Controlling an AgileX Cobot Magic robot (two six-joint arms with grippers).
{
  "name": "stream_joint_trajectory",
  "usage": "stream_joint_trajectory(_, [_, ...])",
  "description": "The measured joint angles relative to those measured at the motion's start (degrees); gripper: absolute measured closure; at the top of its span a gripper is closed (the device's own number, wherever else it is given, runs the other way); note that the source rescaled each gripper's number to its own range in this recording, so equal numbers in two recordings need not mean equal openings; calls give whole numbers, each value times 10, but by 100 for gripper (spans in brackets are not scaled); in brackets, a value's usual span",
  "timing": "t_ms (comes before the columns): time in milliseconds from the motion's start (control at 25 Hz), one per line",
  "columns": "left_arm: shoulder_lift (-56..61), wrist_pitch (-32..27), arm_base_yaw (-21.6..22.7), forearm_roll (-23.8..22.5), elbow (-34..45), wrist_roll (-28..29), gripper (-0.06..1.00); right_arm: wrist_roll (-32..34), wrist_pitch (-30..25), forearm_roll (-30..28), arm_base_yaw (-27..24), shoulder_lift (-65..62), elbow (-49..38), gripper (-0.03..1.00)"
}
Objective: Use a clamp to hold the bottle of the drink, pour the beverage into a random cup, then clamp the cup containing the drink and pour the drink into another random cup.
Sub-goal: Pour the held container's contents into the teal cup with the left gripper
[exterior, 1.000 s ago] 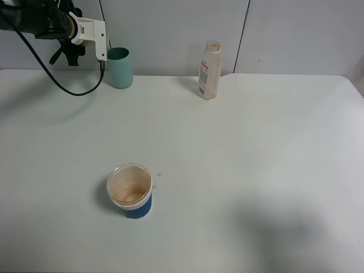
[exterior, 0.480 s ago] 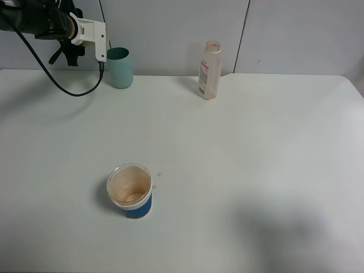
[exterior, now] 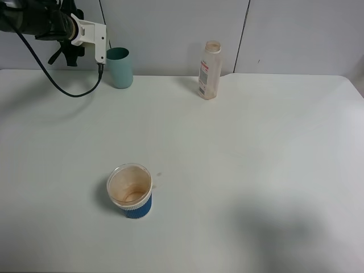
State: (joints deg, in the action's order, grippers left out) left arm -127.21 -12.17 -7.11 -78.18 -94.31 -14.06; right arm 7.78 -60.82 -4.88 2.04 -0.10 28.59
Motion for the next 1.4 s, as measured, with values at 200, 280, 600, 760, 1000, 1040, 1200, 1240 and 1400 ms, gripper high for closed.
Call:
stream_joint_trajectory(200, [0,0,-2,-2,0,0,92,0,0,0,0,0,0,-3])
stream_joint_trajectory(280, [0,0,-3,-2,0,0,92,0,0,0,0,0,0,-3])
stream_joint_trajectory(600, [0,0,-3,-2,0,0,92,0,0,0,0,0,0,-3])
stream_joint_trajectory(760, [1,0,-3,8,0,1,92,0,0,0,0,0,0,-3])
stream_joint_trajectory(1000, [18,0,-3,58,0,6,92,0,0,0,0,0,0,-3])
stream_joint_trajectory(1040, [22,0,-3,70,0,9,92,0,0,0,0,0,0,-3])
stream_joint_trajectory(1200, [34,-1,-3,119,0,24,92,0,0,0,0,0,0,-3])
stream_joint_trajectory(1240, [37,-1,-3,135,0,25,92,0,0,0,0,0,0,-3])
stream_joint_trajectory(1400, [46,-2,-2,205,0,27,92,0,0,0,0,0,0,-3])
